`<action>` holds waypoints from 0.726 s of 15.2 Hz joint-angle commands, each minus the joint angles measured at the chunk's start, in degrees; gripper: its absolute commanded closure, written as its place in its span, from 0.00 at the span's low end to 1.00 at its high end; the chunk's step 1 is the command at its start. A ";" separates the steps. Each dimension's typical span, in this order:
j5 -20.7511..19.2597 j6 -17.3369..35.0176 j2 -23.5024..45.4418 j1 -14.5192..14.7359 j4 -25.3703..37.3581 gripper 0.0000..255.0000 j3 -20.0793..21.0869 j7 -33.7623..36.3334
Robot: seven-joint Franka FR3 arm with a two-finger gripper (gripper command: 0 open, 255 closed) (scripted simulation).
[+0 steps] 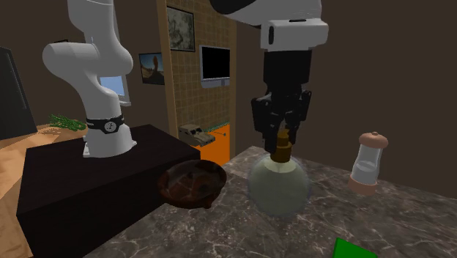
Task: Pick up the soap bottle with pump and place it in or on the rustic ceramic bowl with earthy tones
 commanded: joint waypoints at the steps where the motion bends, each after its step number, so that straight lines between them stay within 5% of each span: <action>1: 0.09 -1.21 -0.72 -0.05 0.51 1.00 0.04 -0.06; 11: 0.40 -7.74 -3.50 -0.14 4.27 1.00 0.21 -0.11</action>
